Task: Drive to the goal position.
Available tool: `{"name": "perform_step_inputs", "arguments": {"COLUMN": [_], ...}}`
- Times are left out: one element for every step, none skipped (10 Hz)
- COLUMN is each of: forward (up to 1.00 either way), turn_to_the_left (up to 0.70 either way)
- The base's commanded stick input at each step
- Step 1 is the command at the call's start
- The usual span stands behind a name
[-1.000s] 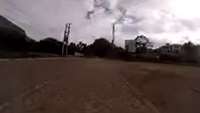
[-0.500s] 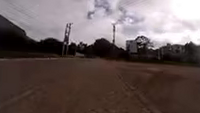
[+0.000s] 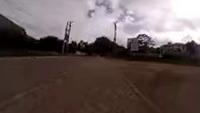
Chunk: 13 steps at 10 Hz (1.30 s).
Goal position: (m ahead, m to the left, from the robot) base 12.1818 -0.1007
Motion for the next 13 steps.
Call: {"name": "perform_step_inputs", "arguments": {"forward": [0.5,0.5,0.5,0.5,0.5,0.5,0.5,0.5,0.5,0.5,0.5,0.5,0.5], "turn_to_the_left": [0.0,0.0,0.0,0.0,0.0,0.0,0.0,0.0,0.0,0.0,0.0,0.0,0.0]}}
